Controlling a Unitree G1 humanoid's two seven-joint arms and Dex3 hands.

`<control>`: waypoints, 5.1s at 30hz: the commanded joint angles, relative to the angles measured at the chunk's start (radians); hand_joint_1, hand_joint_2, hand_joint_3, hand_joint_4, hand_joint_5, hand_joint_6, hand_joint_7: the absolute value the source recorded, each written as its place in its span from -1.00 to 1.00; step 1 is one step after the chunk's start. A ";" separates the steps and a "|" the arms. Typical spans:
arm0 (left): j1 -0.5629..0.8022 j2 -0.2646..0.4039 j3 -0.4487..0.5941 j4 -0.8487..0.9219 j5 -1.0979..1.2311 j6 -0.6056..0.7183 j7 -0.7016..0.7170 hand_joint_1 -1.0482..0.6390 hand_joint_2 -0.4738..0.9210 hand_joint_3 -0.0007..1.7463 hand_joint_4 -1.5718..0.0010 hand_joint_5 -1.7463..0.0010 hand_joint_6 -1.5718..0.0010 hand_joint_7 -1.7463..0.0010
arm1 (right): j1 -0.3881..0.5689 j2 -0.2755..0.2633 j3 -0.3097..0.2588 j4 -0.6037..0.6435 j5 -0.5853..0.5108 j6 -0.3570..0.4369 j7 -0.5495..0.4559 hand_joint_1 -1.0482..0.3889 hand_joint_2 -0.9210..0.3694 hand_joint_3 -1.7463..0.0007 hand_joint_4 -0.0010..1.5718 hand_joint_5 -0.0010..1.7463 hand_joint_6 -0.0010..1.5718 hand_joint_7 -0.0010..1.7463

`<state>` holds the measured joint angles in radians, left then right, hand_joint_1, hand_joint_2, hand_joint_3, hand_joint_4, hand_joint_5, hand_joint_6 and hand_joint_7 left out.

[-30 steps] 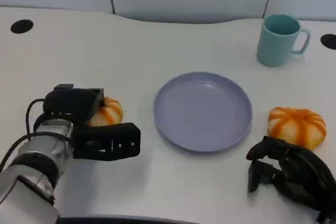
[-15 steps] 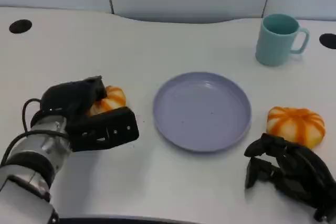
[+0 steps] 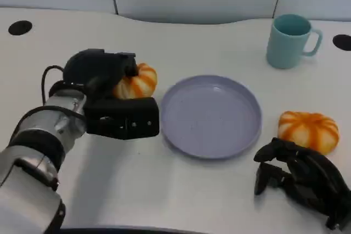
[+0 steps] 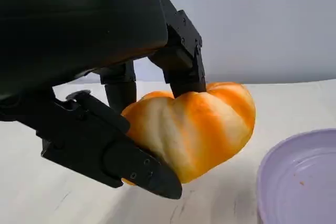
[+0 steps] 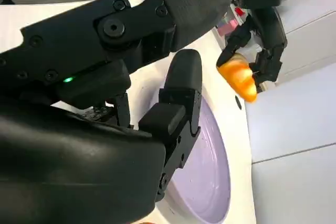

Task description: Grasp the bread from the table and place it into the plate.

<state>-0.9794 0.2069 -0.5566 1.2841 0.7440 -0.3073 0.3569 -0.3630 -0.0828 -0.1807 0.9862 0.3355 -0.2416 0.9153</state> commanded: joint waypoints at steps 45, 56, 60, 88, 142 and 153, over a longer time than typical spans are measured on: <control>-0.087 -0.202 -0.164 0.011 0.103 -0.118 0.063 -0.29 0.91 -0.73 -0.18 -1.00 0.15 -0.49 | 0.023 0.035 0.001 0.032 -0.008 0.028 0.006 -0.22 -1.00 0.93 -0.21 0.79 0.01 -0.02; -0.101 -0.206 -0.136 0.014 0.051 -0.132 -0.157 -0.56 1.00 -0.88 0.75 -0.47 0.74 -0.35 | 0.029 0.033 0.009 0.033 -0.023 0.002 -0.010 -0.22 -1.00 0.91 -0.20 0.77 0.00 -0.01; -0.100 -0.205 -0.124 0.012 0.048 -0.135 -0.182 -0.61 0.97 -0.95 0.94 -0.34 0.90 -0.10 | 0.020 0.034 0.001 0.046 -0.010 0.019 0.001 -0.24 -1.00 0.93 -0.20 0.77 0.01 -0.02; -0.049 -0.139 -0.014 -0.026 -0.073 -0.173 -0.220 -0.76 1.00 -0.96 1.00 0.27 1.00 0.20 | 0.016 0.022 -0.003 0.051 -0.025 0.010 -0.007 -0.27 -1.00 0.91 -0.16 0.73 0.05 -0.04; 0.710 -0.175 0.753 -0.728 -1.244 0.063 -1.067 -0.76 1.00 -0.94 0.52 -0.36 0.25 0.57 | -0.008 0.004 -0.018 0.072 -0.024 0.026 -0.005 -0.23 -1.00 0.87 -0.22 0.81 -0.03 0.08; 0.837 -0.193 0.801 -0.822 -1.344 0.173 -1.110 -0.72 1.00 -0.89 0.40 -0.68 0.41 -0.25 | 0.000 0.000 -0.013 0.063 -0.032 0.008 -0.005 -0.26 -1.00 0.86 -0.18 0.82 -0.04 0.11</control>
<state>-0.1644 0.0037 0.2240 0.5023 -0.5691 -0.1619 -0.7376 -0.3989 -0.0663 -0.1955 1.0337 0.3186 -0.2539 0.9208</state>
